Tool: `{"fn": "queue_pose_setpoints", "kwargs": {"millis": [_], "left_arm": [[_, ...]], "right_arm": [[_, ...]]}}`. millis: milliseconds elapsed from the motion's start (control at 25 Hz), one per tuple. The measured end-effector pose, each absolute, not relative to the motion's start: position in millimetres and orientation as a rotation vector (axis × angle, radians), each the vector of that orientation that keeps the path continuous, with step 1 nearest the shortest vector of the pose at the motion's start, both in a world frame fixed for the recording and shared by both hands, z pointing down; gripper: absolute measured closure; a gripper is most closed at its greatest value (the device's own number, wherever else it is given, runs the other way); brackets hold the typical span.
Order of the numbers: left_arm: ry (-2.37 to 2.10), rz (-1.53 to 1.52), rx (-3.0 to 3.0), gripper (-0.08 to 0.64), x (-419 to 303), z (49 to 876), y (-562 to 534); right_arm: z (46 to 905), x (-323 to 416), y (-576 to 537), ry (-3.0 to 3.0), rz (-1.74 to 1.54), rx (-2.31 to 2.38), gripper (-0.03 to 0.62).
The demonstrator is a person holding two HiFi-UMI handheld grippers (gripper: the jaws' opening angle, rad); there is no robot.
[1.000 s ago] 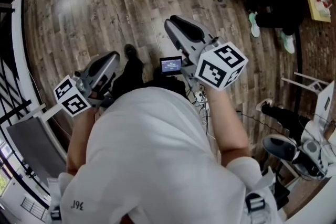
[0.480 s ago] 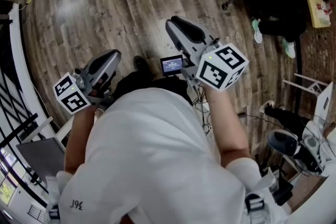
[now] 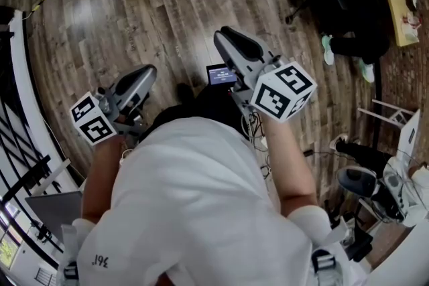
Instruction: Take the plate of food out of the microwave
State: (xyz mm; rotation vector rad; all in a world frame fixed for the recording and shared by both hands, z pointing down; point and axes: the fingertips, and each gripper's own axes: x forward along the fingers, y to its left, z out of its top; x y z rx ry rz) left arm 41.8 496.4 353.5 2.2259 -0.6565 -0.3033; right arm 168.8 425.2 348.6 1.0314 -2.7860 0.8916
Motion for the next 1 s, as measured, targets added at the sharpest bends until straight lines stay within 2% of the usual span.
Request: {"fn": "queue_pose_setpoints", "kwargs": {"millis": [360, 1000], "left_arm": [[-0.718, -0.336, 2.210, 0.546, 27, 359, 433], [-1.018, -0.468, 2.126, 0.544, 37, 345, 186]], "right_arm": [[356, 150, 350, -2.805, 0.880, 0.959, 0.541], [352, 151, 105, -2.826, 0.888, 0.671, 0.541]]}}
